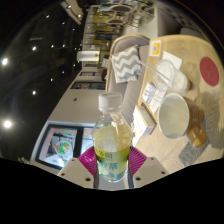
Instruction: Pour water
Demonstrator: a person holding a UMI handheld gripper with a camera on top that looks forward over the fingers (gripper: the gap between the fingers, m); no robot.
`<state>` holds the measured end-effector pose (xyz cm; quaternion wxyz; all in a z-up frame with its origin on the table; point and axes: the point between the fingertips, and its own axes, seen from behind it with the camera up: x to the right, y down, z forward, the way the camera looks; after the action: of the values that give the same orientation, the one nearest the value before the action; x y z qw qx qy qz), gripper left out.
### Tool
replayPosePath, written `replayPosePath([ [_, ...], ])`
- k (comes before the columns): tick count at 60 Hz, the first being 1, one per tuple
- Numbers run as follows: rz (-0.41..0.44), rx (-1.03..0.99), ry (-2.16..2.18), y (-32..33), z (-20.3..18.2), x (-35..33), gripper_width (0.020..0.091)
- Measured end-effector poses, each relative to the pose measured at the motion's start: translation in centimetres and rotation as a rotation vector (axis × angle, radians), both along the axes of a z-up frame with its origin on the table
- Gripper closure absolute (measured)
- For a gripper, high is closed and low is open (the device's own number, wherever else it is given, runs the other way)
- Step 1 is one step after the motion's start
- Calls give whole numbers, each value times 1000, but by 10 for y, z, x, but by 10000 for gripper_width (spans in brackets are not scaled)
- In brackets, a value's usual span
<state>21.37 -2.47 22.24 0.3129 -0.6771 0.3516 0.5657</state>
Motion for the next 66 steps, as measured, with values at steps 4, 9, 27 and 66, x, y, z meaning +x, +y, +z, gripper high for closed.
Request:
replayPosePath([
  [4, 20, 105, -180, -6, 23, 24, 721],
  [9, 15, 224, -416, 2, 46, 44, 718],
  [27, -124, 415, -1062, 12, 68, 193, 718],
  [66, 14, 191, -1438, 12, -156, 278, 713],
])
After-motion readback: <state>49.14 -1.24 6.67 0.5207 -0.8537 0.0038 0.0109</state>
